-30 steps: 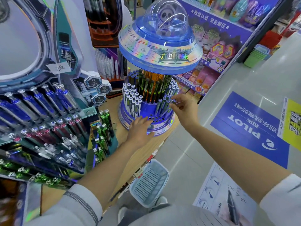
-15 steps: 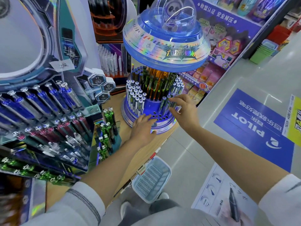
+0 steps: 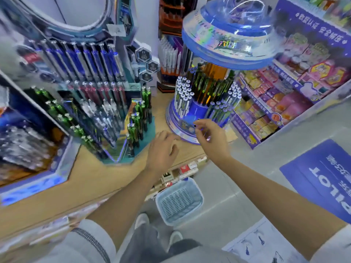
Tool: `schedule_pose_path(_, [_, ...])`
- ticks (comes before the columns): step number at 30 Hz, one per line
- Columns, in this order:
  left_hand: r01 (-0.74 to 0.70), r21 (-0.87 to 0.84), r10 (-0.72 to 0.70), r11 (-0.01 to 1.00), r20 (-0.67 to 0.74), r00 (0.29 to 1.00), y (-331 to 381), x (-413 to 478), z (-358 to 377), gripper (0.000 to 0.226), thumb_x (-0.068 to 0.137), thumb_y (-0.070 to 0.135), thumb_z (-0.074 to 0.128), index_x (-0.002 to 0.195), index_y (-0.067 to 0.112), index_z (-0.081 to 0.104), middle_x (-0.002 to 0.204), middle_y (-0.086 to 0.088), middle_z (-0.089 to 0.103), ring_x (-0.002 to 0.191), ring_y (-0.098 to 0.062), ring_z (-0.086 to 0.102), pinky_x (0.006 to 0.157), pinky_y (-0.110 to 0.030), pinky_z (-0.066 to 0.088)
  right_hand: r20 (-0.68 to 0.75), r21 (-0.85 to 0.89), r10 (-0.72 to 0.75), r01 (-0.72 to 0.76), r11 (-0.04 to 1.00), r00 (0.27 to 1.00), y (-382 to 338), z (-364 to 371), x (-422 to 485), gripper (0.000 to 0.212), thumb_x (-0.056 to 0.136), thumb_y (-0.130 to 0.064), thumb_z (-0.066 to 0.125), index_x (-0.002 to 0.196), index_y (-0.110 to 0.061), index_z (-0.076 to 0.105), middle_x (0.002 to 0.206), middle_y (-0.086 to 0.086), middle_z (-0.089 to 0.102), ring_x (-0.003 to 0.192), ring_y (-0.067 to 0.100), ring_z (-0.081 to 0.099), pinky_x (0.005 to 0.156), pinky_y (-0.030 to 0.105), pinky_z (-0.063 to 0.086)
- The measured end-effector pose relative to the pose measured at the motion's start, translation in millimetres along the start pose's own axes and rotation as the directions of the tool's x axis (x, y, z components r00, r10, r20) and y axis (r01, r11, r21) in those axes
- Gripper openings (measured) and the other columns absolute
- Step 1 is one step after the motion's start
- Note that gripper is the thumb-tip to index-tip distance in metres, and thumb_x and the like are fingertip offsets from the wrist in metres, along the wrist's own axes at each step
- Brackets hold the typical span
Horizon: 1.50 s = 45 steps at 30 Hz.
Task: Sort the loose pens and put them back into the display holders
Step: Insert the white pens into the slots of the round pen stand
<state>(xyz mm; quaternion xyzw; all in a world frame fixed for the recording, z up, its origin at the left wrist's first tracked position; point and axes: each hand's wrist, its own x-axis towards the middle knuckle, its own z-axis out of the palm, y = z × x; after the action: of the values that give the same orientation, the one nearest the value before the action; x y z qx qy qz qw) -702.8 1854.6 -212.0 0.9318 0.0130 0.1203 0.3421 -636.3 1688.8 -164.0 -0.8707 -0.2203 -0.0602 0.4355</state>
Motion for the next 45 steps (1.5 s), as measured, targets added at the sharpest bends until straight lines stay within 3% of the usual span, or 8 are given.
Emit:
schedule_pose_path(3, [0.152, 0.082, -0.142, 0.985, -0.107, 0.984, -20.6, -64.3, -15.6, 0.035, 0.080, 0.025, 0.037, 0.097, 0.015, 0.067, 0.095, -0.005, 0.060, 0.090, -0.028, 0.056, 0.079, -0.037, 0.043, 0.262, 0.061, -0.047, 0.032, 0.998, 0.964, -10.0, 37.7, -28.3, 0.017, 0.089, -0.010, 0.060, 0.103, -0.019, 0.067, 0.070, -0.012, 0.058, 0.059, 0.004, 0.052, 0.061, 0.020, 0.042])
schedule_pose_path(8, [0.486, 0.266, -0.452, 0.832, -0.182, 0.873, -70.5, -168.5, -52.4, 0.039, 0.073, 0.026, 0.043, 0.102, 0.013, 0.066, 0.108, -0.011, 0.063, 0.101, -0.040, 0.057, 0.081, -0.043, 0.046, 0.679, 0.019, -0.148, 0.184, 0.983, 0.720, -28.3, 111.4, -71.4, 0.041, 0.085, -0.012, 0.064, 0.125, -0.008, 0.058, 0.126, 0.014, 0.056, 0.109, 0.023, 0.057, 0.096, 0.041, 0.045])
schedule_pose_path(15, [0.666, 0.476, -0.758, 0.575, 0.002, 0.653, -117.5, -241.8, -88.1, 0.073, 0.092, 0.039, 0.050, 0.153, 0.024, 0.012, 0.162, -0.002, 0.004, 0.149, -0.025, 0.003, 0.117, -0.041, 0.011, 0.824, -0.268, 0.009, 0.374, 0.888, 0.567, -60.1, 178.9, -104.8, 0.060, 0.090, -0.031, 0.063, 0.143, -0.015, 0.041, 0.153, 0.012, 0.031, 0.140, 0.027, 0.031, 0.111, 0.033, 0.026])
schedule_pose_path(19, [0.612, 0.342, -0.642, 0.713, -0.034, 0.766, -139.5, -255.1, -119.2, 0.049, 0.092, 0.032, 0.052, 0.140, 0.025, 0.044, 0.149, 0.001, 0.038, 0.135, -0.024, 0.033, 0.108, -0.035, 0.031, 0.759, -0.498, 0.108, 0.464, 0.733, 0.642, -97.7, 211.8, -100.5, 0.041, 0.093, -0.039, 0.050, 0.125, -0.014, 0.056, 0.127, 0.009, 0.052, 0.120, 0.032, 0.048, 0.098, 0.040, 0.042])
schedule_pose_path(22, [0.599, 0.119, -0.577, 0.792, -0.175, 0.798, -164.0, -272.0, -159.2, 0.029, 0.088, 0.020, 0.056, 0.116, 0.019, 0.064, 0.115, -0.005, 0.060, 0.108, -0.028, 0.053, 0.083, -0.037, 0.048, 0.728, -0.424, 0.116, 0.311, 0.851, 0.676, -143.2, 248.0, -100.3, 0.028, 0.095, -0.028, 0.052, 0.113, -0.009, 0.061, 0.116, 0.007, 0.061, 0.108, 0.030, 0.056, 0.090, 0.036, 0.045])
schedule_pose_path(32, [0.811, -0.020, -0.771, 0.584, -0.324, 0.548, -276.8, -326.6, -290.0, 0.039, 0.085, 0.018, 0.064, 0.119, 0.001, 0.055, 0.114, -0.021, 0.053, 0.109, -0.038, 0.046, 0.094, -0.043, 0.037, 0.810, 0.028, 0.146, -0.286, 0.958, 0.569, -283.2, 395.7, -142.0, 0.005, 0.091, -0.011, 0.061, 0.096, -0.012, 0.059, 0.070, -0.005, 0.056, 0.072, 0.013, 0.054, 0.078, 0.029, 0.043])
schedule_pose_path(38, [0.845, -0.006, -0.832, 0.535, -0.179, 0.526, -309.8, -318.0, -293.6, 0.048, 0.085, 0.024, 0.064, 0.126, 0.002, 0.052, 0.122, -0.019, 0.054, 0.116, -0.034, 0.044, 0.097, -0.036, 0.033, 0.738, -0.113, 0.233, -0.225, 0.968, 0.634, -309.0, 446.4, -143.1, 0.031, 0.095, -0.035, 0.057, 0.101, -0.006, 0.067, 0.092, 0.007, 0.065, 0.091, 0.020, 0.060, 0.071, 0.024, 0.036])
schedule_pose_path(45, [0.883, -0.021, -0.881, 0.470, -0.080, 0.467, -323.9, -307.1, -304.3, 0.055, 0.075, 0.023, 0.075, 0.120, 0.002, 0.051, 0.121, -0.017, 0.051, 0.115, -0.030, 0.049, 0.088, -0.034, 0.039, 0.700, -0.267, 0.208, -0.021, 0.964, 0.683, -318.5, 473.6, -136.5, 0.041, 0.086, -0.036, 0.068, 0.059, -0.016, 0.044, 0.059, 0.003, 0.047, 0.074, 0.030, 0.054, 0.060, 0.032, 0.033])
